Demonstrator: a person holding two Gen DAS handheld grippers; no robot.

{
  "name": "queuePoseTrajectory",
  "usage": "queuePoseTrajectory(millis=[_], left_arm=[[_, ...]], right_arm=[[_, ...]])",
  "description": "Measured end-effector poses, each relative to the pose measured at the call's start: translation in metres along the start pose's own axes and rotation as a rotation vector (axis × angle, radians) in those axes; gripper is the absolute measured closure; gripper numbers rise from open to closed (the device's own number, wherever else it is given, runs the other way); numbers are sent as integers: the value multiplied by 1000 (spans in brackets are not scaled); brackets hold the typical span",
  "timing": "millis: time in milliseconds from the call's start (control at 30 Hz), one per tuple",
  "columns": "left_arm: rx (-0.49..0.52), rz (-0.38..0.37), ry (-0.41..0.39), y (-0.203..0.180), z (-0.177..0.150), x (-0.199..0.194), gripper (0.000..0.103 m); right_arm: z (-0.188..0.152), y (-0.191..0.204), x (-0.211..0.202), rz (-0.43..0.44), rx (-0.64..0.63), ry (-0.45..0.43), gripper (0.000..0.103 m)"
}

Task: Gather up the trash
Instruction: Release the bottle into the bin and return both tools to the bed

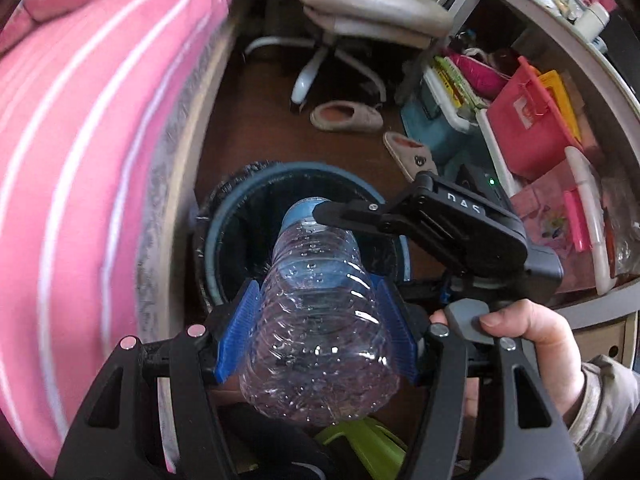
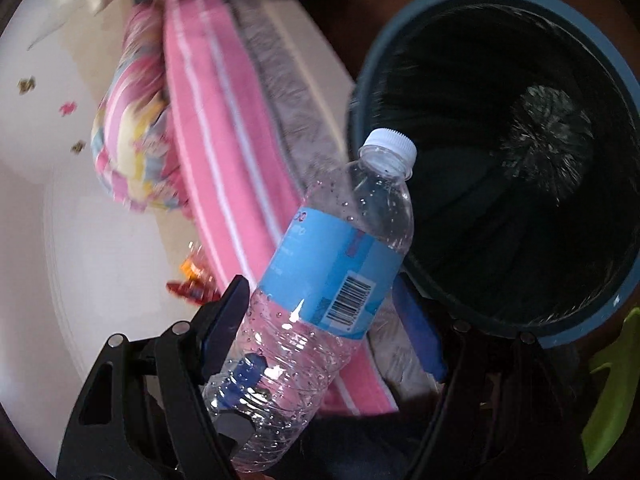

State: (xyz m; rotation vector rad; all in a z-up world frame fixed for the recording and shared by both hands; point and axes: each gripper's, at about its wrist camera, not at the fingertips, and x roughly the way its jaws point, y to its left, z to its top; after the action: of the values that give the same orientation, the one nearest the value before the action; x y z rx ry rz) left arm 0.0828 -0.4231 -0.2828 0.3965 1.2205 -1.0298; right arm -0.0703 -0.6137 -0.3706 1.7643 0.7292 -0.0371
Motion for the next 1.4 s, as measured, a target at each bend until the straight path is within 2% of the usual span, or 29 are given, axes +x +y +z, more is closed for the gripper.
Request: queuePoseTrajectory(millis=[33, 67, 100, 167, 233, 267, 400, 533, 633, 733, 867, 1167, 1300, 1400], left_arm=[[-7, -3, 13, 0, 3, 5, 42], [-17, 10, 33, 3, 5, 13, 38], [-24, 31, 49, 5, 7, 19, 29], [-37, 58, 59, 8, 8, 22, 24], [-57, 50, 58, 11, 9, 21, 19], [-66, 50, 47, 12, 10, 17, 15], [-107, 65, -26, 15, 15, 3, 15], [-170, 71, -155, 24, 13, -36, 15], [-227, 79, -282, 33, 5, -75, 14], [-295, 83, -426, 42, -6, -121, 13], [-352, 87, -567, 53, -25, -173, 12], [-481, 191, -768, 106, -94, -281, 9], [-554, 255, -829, 142, -133, -313, 9], [-625, 314, -843, 178, -166, -328, 9]], right_arm=[[4, -6, 0, -1, 17, -5, 27], [8, -8, 2, 0, 32, -8, 21], [9, -10, 0, -3, 43, -15, 17], [13, -8, -2, -14, 42, -45, 17], [16, -1, -5, -40, 11, -60, 16], [16, 3, -7, -52, -5, -66, 16], [11, 22, -16, -71, -73, -102, 16], [-9, 64, -26, -45, -247, -142, 14], [-38, 110, -31, -92, -421, -201, 11], [-71, 149, -27, -99, -581, -218, 7], [-124, 202, -13, -74, -760, -216, 7], [-237, 283, 49, 1, -1026, -102, 7], [-277, 304, 92, -15, -1131, -43, 7], [-306, 314, 131, -45, -1196, 17, 7]])
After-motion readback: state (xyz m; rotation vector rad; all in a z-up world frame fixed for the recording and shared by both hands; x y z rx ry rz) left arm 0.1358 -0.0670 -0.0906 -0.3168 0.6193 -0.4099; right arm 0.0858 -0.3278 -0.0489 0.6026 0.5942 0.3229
